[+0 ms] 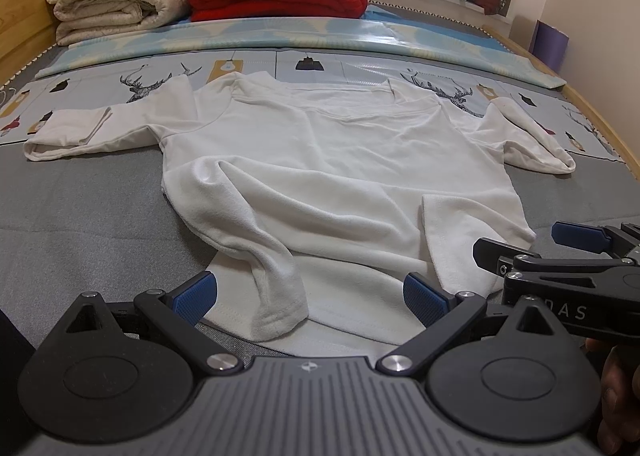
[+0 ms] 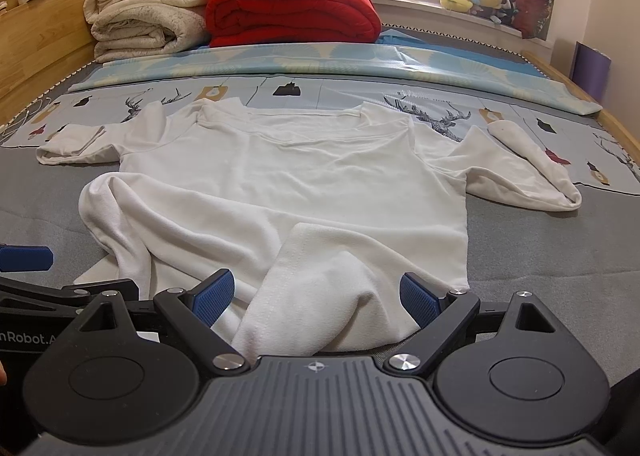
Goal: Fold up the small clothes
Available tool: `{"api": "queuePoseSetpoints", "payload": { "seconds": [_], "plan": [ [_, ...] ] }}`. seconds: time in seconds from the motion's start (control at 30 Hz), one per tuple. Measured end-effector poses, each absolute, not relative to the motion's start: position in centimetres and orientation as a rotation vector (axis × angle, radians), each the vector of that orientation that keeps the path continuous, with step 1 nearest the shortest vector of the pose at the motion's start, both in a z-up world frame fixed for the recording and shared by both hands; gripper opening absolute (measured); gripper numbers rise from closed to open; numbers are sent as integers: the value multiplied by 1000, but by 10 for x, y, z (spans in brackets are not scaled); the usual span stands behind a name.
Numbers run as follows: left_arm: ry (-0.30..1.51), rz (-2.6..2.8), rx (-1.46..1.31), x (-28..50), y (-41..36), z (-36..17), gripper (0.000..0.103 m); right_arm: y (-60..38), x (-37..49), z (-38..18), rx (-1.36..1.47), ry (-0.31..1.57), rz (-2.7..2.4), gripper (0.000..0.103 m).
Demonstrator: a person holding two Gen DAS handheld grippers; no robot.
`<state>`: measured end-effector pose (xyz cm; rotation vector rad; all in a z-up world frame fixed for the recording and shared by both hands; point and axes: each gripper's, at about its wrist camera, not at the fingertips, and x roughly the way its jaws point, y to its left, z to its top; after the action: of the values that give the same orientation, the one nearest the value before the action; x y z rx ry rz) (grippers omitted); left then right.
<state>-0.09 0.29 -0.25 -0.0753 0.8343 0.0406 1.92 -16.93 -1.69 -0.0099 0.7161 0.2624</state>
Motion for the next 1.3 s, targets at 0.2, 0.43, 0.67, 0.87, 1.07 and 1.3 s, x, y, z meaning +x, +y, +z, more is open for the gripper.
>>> {"api": "queuePoseSetpoints", "payload": {
  "seconds": [0.2, 0.43, 0.67, 0.87, 1.07, 1.3],
  "plan": [
    [834, 41, -75, -1, 3, -2, 101, -169, 19, -17, -9, 716, 262, 91],
    [813, 47, -62, -2, 1, -3, 101, -170, 19, -18, -8, 717, 261, 91],
    [756, 68, -24, -3, 1, 1, 91, -170, 20, -21, -17, 717, 261, 82],
    [734, 43, -33, 0, 11, 19, 36, -183, 27, -9, 35, 685, 240, 58],
    [758, -31, -12, 30, 20, 54, 25, -226, 58, 28, 165, 614, 181, 48],
    [766, -89, 144, 127, 37, 87, 18, -264, 132, 74, 91, 473, 171, 48]
  ]
}}
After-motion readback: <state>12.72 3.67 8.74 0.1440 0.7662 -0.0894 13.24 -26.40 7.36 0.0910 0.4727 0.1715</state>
